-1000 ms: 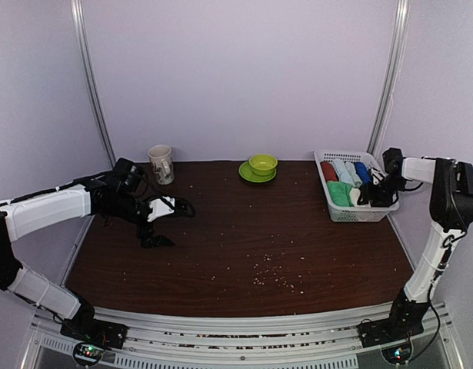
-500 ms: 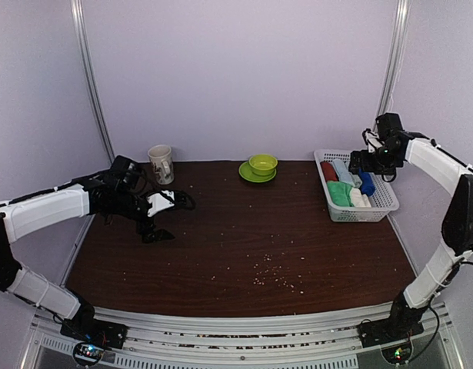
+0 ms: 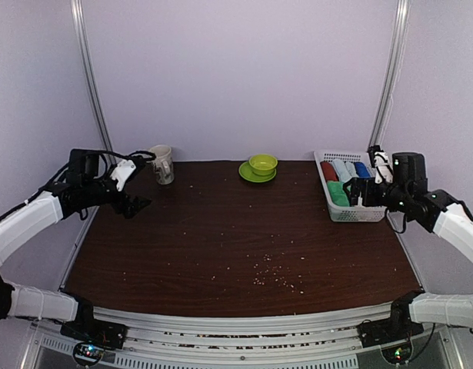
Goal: Roll the towels
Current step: Reset both arms
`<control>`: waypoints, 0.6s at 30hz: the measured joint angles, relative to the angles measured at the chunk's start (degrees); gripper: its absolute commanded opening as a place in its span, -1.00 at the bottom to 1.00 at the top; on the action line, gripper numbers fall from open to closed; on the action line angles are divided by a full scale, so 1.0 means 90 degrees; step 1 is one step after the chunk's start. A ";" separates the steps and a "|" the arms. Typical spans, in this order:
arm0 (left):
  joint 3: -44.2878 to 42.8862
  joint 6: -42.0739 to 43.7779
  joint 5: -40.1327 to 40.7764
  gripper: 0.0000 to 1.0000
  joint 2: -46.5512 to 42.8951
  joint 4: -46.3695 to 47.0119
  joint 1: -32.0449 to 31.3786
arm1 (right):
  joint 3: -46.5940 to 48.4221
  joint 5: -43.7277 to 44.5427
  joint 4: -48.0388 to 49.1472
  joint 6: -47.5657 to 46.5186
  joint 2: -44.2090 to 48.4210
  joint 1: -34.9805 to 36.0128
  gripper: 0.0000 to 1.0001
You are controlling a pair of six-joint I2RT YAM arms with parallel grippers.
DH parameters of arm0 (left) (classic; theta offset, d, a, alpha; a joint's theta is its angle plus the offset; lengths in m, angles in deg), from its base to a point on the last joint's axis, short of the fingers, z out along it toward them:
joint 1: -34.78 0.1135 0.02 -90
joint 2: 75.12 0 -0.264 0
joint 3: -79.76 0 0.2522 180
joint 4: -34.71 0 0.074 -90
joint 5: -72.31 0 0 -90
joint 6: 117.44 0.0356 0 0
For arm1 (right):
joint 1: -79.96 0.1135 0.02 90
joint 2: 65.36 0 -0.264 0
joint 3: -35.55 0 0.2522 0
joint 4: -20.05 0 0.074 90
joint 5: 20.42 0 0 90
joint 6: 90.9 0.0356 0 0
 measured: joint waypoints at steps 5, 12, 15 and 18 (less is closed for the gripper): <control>0.0862 -0.0403 0.0114 0.96 -0.1197 0.0508 0.0413 | -0.1166 -0.0158 0.0381 0.0243 0.1338 0.0148 1.00; 0.1892 -0.0835 0.0811 0.96 -0.2475 0.0772 0.0427 | -0.1625 -0.0153 0.0539 0.0457 0.2565 0.0486 1.00; 0.2382 -0.0954 0.1124 0.96 -0.3016 0.0772 0.0444 | -0.1625 -0.0136 0.0590 0.0469 0.2858 0.0559 1.00; 0.2460 -0.1001 0.1280 0.96 -0.3184 0.0787 0.0449 | -0.1625 -0.0117 0.0668 0.0466 0.3002 0.0624 1.00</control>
